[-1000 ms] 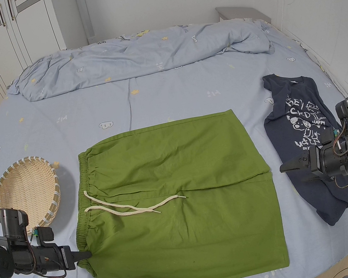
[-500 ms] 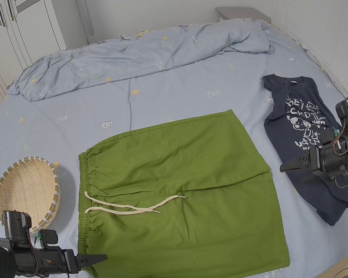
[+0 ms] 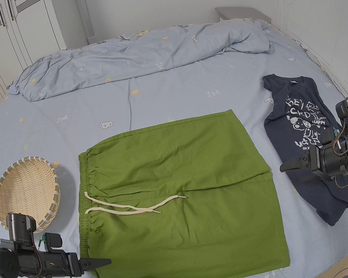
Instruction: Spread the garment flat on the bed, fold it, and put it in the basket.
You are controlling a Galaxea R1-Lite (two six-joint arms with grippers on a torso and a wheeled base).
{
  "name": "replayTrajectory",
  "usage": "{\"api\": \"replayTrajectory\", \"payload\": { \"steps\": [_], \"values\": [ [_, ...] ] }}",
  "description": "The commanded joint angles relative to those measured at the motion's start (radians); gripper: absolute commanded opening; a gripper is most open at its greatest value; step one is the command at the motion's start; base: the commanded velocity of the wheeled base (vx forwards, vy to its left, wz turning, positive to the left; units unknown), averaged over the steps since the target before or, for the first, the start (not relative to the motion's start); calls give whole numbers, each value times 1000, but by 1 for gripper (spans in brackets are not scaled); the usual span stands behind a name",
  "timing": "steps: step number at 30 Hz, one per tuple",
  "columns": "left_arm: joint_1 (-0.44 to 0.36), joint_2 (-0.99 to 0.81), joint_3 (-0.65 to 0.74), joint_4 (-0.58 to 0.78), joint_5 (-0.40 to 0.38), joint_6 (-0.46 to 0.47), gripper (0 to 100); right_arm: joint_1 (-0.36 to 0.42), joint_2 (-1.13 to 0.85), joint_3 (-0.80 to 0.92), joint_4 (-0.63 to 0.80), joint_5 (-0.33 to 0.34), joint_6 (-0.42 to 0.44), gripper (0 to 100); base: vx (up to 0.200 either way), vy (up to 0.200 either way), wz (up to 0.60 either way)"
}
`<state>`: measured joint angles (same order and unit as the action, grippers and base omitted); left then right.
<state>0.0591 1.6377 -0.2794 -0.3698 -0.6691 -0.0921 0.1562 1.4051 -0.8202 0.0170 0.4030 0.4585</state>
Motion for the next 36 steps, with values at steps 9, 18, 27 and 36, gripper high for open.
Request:
{"api": "replayTrajectory", "payload": {
  "steps": [9,18,27,36],
  "values": [
    [-64,-199,-3,11,-4,-107,100,2,6,1,0,0,0,100,0,0,0],
    [-58,-202,-4,11,-4,-107,100,2,6,1,0,0,0,100,0,0,0],
    [-50,-260,-3,11,-4,-110,100,2,8,1,0,0,0,100,0,0,0],
    [-53,-262,0,11,-4,-110,0,2,8,1,0,0,0,100,0,0,0]
  ]
}}
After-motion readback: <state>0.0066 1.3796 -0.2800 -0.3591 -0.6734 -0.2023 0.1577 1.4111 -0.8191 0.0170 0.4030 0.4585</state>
